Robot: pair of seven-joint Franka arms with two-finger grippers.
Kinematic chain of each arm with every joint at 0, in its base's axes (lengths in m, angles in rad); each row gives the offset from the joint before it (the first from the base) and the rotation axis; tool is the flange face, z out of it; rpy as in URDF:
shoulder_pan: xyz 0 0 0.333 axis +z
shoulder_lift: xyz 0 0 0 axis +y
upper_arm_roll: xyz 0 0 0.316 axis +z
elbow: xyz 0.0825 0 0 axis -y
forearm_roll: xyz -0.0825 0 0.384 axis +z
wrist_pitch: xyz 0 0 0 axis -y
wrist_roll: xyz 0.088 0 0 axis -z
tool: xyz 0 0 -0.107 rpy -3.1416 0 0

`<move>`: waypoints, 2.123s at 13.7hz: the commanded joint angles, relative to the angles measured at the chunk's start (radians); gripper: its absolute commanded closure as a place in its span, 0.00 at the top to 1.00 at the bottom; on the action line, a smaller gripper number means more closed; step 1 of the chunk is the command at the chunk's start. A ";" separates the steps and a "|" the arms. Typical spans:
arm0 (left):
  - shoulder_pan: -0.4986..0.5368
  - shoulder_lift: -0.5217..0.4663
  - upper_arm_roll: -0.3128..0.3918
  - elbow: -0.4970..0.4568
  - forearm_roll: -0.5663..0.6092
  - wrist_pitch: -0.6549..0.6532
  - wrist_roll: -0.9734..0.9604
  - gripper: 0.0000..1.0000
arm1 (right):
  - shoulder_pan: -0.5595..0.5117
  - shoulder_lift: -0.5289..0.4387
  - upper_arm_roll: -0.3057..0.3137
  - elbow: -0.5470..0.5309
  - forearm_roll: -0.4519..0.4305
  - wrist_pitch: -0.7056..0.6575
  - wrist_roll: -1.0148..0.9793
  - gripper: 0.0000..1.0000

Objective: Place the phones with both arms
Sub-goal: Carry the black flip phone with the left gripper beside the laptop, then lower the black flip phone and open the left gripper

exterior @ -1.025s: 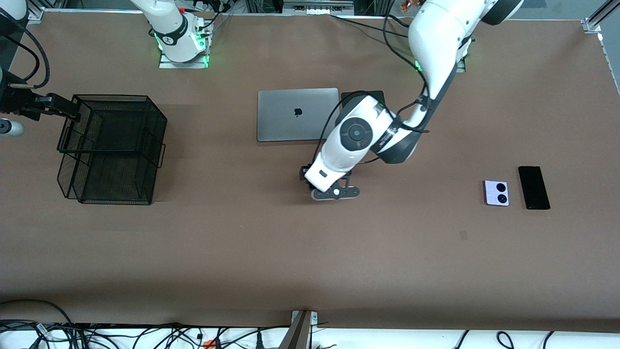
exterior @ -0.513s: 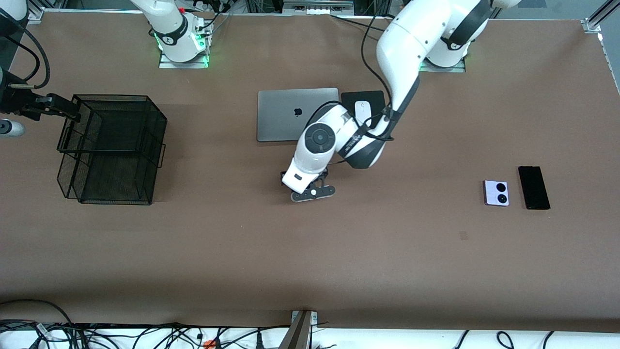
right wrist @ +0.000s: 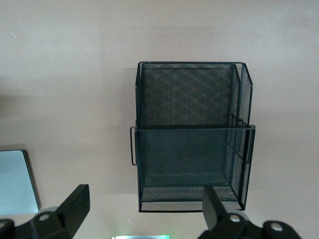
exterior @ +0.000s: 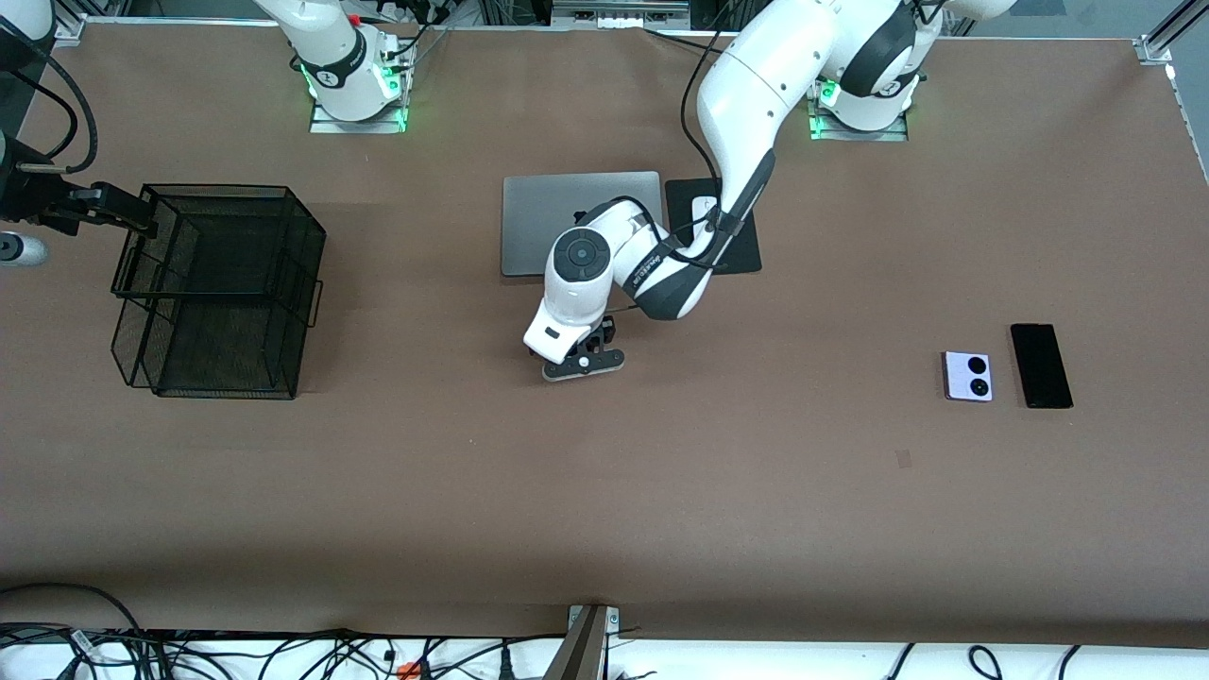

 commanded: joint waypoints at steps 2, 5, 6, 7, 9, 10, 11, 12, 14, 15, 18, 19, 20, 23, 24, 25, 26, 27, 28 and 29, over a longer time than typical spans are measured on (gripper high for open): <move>-0.027 0.030 0.027 0.048 -0.006 0.013 -0.007 0.38 | 0.001 -0.001 0.008 0.020 0.017 -0.015 -0.015 1.00; -0.030 0.030 0.042 0.044 -0.006 0.013 -0.007 0.82 | 0.002 -0.001 0.009 0.020 0.018 -0.016 -0.015 1.00; -0.030 0.025 0.055 0.044 -0.006 0.010 -0.007 1.00 | 0.002 -0.002 0.009 0.020 0.018 -0.016 -0.015 1.00; -0.033 0.019 0.088 0.044 -0.006 0.001 -0.006 1.00 | 0.002 -0.002 0.009 0.020 0.020 -0.016 -0.015 1.00; -0.031 0.010 0.099 0.048 -0.008 0.001 -0.007 1.00 | 0.002 -0.002 0.009 0.020 0.020 -0.016 -0.015 1.00; -0.031 0.007 0.099 0.048 -0.006 0.002 -0.007 1.00 | 0.002 -0.002 0.009 0.020 0.020 -0.016 -0.015 1.00; -0.031 0.005 0.101 0.048 -0.006 0.001 -0.007 1.00 | 0.002 -0.002 0.009 0.020 0.020 -0.016 -0.015 1.00; -0.028 -0.004 0.105 0.048 -0.006 -0.006 -0.006 1.00 | 0.002 -0.001 0.009 0.020 0.020 -0.016 -0.014 1.00; -0.013 -0.051 0.121 0.043 -0.005 -0.076 0.014 1.00 | 0.002 -0.001 0.009 0.020 0.020 -0.016 -0.014 1.00; 0.019 -0.077 0.119 0.043 -0.005 -0.119 0.028 1.00 | 0.002 -0.001 0.009 0.020 0.018 -0.016 -0.014 1.00; 0.139 -0.170 0.110 -0.023 -0.012 -0.191 0.139 1.00 | 0.002 -0.001 0.009 0.020 0.018 -0.016 -0.012 1.00; 0.174 -0.189 0.110 -0.056 -0.009 -0.197 0.169 1.00 | 0.007 0.001 0.011 0.020 0.020 -0.015 -0.002 1.00; 0.206 -0.223 0.113 -0.119 -0.002 -0.199 0.186 1.00 | 0.024 0.002 0.011 0.020 0.021 -0.015 0.002 1.00; 0.341 -0.321 0.115 -0.265 -0.002 -0.196 0.339 1.00 | 0.122 0.065 0.011 0.019 0.020 -0.015 0.008 1.00; 0.389 -0.355 0.113 -0.296 -0.002 -0.196 0.391 1.00 | 0.169 0.100 0.011 0.019 0.023 -0.013 0.027 1.00; 0.438 -0.392 0.112 -0.329 -0.002 -0.197 0.457 1.00 | 0.220 0.135 0.011 0.017 0.034 0.001 0.061 1.00; 0.479 -0.426 0.112 -0.368 -0.002 -0.197 0.529 1.00 | 0.264 0.164 0.011 0.020 0.058 0.019 0.092 1.00; 0.516 -0.447 0.112 -0.402 -0.002 -0.197 0.593 1.00 | 0.312 0.198 0.011 0.020 0.087 0.062 0.119 1.00; 0.556 -0.452 0.115 -0.422 -0.002 -0.199 0.665 1.00 | 0.367 0.235 0.011 0.019 0.101 0.109 0.156 1.00; 0.594 -0.458 0.116 -0.436 0.000 -0.206 0.742 1.00 | 0.410 0.284 0.011 0.020 0.103 0.169 0.164 1.00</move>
